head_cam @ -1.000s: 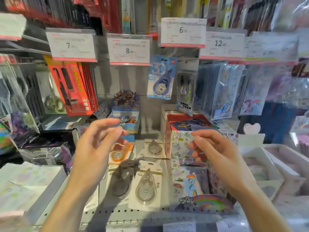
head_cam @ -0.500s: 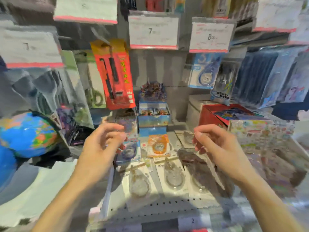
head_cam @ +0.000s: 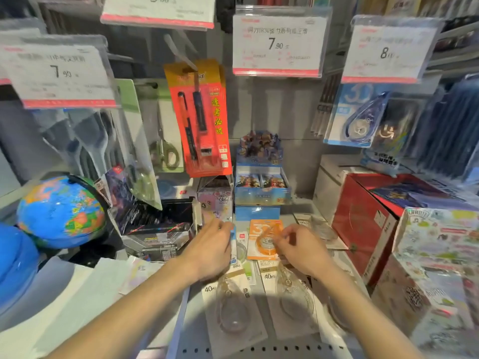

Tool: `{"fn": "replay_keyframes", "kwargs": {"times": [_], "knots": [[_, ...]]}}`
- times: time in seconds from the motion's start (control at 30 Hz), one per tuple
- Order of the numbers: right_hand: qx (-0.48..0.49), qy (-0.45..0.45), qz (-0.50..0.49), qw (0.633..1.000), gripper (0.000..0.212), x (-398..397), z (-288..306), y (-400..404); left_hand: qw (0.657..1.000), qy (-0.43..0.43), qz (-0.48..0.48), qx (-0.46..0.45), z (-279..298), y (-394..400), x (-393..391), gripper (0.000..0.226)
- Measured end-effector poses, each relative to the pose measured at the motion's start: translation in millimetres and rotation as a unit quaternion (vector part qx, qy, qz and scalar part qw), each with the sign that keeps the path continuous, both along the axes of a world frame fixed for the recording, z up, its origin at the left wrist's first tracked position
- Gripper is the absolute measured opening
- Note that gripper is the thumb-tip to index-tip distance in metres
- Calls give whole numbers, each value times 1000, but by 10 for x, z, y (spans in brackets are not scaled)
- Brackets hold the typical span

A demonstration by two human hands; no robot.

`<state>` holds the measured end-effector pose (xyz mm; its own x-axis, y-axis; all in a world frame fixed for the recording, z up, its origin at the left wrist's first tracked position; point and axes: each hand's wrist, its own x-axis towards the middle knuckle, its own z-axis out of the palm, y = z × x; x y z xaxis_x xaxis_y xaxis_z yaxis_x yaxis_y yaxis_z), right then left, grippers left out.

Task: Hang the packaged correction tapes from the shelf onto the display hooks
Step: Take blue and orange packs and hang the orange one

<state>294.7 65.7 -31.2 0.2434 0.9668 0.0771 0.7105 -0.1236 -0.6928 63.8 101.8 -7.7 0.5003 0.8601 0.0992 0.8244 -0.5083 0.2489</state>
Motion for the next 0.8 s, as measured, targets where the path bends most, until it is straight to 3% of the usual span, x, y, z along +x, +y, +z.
{"fn": "replay_keyframes", "kwargs": {"times": [0.1,0.23,0.4,0.57,0.8], "knots": [[-17,-62,-19,998,43,-7,-65,145,998,43,22,-40,-11,67,33,48],[-20,-88,-31,995,61,-50,-76,228,994,75,40,-70,-36,84,80,47],[-74,-119,-12,990,75,15,3,241,996,-32,37,-70,-43,122,101,46],[-132,-91,18,987,68,96,66,231,985,-115,58,-114,-71,172,81,50],[-99,52,2,994,45,128,60,251,972,-96,111,-183,-73,194,111,69]]}}
